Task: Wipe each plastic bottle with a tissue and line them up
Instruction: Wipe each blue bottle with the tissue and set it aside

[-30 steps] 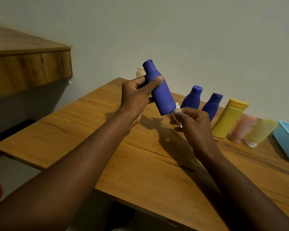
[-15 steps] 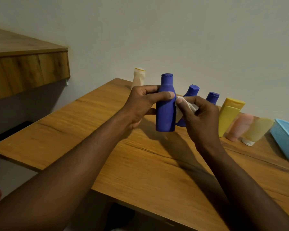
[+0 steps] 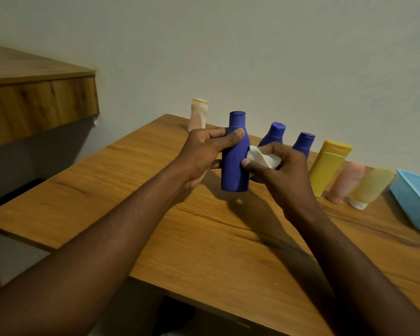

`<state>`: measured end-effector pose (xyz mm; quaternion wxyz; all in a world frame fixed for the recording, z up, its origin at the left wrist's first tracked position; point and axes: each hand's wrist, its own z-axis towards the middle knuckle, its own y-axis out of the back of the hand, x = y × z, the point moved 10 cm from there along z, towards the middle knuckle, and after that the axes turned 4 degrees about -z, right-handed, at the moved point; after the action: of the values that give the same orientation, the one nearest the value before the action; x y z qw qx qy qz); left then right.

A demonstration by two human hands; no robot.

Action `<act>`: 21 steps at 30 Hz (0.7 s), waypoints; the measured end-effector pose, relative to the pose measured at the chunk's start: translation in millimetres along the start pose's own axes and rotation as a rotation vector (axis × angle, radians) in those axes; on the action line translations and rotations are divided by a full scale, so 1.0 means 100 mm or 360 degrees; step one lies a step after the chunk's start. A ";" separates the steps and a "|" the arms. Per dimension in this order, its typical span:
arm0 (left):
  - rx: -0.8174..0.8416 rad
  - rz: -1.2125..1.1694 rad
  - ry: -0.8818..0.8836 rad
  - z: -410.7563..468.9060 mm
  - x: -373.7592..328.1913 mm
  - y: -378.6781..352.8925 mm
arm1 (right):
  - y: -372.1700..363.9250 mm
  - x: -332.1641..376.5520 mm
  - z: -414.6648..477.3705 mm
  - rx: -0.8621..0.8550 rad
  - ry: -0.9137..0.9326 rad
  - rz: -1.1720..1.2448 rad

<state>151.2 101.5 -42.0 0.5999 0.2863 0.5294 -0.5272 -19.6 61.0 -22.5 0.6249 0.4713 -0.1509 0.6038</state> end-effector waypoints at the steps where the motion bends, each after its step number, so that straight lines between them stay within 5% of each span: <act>1: -0.0014 -0.0011 0.0013 0.00 0.01 0.02 | -0.04 -0.02 0.00 0.0069 -0.0009 -0.0037; 7: -0.0100 -0.0136 0.0106 0.00 0.04 0.07 | -0.28 0.08 -0.08 0.0397 0.0137 -0.0324; 15: 0.0046 -0.0075 0.0174 -0.02 0.09 -0.05 | -0.09 0.35 -0.07 0.0017 0.0414 -0.0366; 21: 0.0098 -0.0016 0.0077 -0.03 0.06 -0.08 | 0.07 0.25 -0.04 -0.0149 0.0243 -0.0235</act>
<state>142.1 99.9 -46.8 0.5751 0.3148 0.5287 -0.5391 -21.4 77.7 -2.9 0.6986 0.4041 -0.0959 0.5826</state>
